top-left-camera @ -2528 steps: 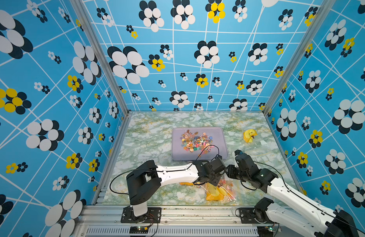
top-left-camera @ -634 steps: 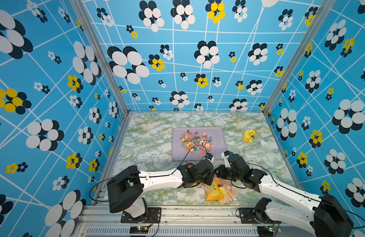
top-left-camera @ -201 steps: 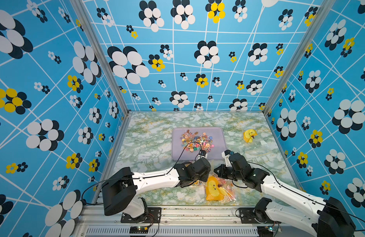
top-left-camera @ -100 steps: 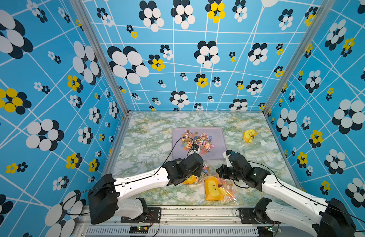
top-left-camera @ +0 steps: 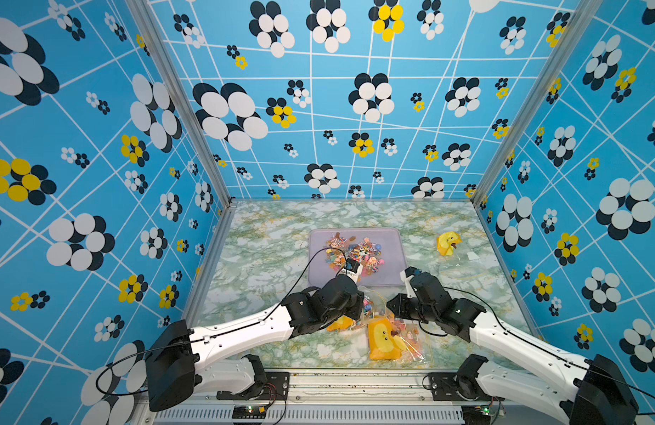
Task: Pour candies out of the ziploc bag
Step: Open the ziploc bag at the center of the board.
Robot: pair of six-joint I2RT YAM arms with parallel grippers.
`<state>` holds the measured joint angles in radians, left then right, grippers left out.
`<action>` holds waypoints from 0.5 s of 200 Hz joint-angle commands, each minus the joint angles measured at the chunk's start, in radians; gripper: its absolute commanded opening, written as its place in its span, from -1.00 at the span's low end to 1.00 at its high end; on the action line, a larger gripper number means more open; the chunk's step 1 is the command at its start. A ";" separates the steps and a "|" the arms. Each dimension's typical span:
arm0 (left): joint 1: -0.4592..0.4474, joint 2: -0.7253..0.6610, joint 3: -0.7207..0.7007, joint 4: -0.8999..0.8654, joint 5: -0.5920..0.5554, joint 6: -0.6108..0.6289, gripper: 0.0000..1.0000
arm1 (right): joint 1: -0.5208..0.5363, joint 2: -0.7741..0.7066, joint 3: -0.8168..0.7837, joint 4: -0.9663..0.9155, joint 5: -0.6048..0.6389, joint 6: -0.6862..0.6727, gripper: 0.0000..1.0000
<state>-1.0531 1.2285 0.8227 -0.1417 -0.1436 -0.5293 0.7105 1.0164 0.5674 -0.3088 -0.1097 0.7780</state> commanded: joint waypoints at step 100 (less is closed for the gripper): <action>0.232 -0.190 -0.182 0.044 0.070 -0.132 0.42 | 0.001 -0.065 0.023 0.019 -0.109 0.001 -0.22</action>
<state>-0.8558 1.0359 0.6937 -0.0788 -0.1242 -0.5949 0.7105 0.9504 0.6216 -0.3511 -0.1406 0.7464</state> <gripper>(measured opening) 0.702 0.389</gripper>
